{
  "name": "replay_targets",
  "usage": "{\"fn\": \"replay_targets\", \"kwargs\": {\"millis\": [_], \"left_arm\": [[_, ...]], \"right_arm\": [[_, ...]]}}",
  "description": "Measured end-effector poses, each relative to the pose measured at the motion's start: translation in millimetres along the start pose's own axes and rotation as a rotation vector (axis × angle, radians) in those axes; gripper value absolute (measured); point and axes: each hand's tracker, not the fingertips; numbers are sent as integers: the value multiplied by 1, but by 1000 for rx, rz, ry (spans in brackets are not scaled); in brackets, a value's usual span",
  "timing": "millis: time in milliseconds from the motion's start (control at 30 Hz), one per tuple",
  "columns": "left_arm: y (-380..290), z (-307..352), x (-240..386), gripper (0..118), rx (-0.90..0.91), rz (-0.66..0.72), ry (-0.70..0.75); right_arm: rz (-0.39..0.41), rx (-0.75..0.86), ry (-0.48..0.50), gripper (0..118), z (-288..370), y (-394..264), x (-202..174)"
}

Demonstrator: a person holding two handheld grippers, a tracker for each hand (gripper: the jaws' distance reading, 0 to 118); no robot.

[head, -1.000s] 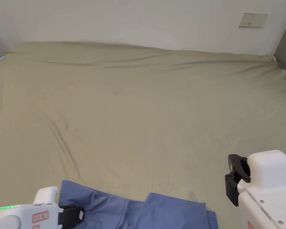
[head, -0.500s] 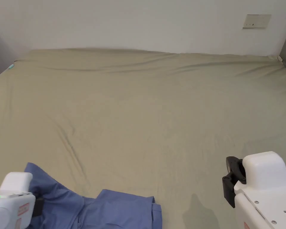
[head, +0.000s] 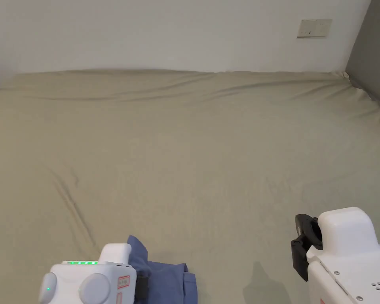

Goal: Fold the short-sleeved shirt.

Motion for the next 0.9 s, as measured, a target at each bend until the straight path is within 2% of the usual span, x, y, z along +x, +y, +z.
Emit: {"fn": "replay_targets", "kwargs": {"millis": [133,167,200,233,267,300,367,467,533,567,633,667,700,733,900], "left_arm": [[-9,-25,10,17,-34,36,15],[-10,-27,14,24,-24,56,24],[-11,-26,16,40,-13,77,14],[-10,-26,17,73,-4,105,-45],[-10,-26,20,98,-9,128,-150],[-7,-23,23,111,-33,149,-247],[-2,-16,27,113,-49,173,-344],[5,1,23,113,39,173,-365],[7,16,15,107,94,171,-386],[8,23,10,93,136,163,-373],[7,35,2,41,207,98,-293],[5,39,1,31,235,52,-222],[3,40,1,31,263,14,-116],[-1,38,0,4,284,-12,-57],[-18,9,8,0,298,-137,100]], "right_arm": [[-3,-1,-9,2,2,-2,5],[-4,-3,-11,2,1,-3,6],[-5,-4,-13,2,1,-3,6],[-7,-6,-14,2,1,-3,7],[-8,-7,-15,2,0,-3,7],[-10,-8,-15,2,-1,-3,7],[-13,-10,-12,2,-2,-4,6],[-11,-7,-7,2,-2,-2,4],[-3,-4,-5,2,-1,-1,2],[0,-3,-4,2,-1,0,2],[-2,1,-4,2,-1,2,1],[-7,4,-2,3,-1,3,1],[-11,6,0,3,-1,3,1],[-11,9,-1,2,-1,4,0],[5,13,4,2,1,5,-5]]}}
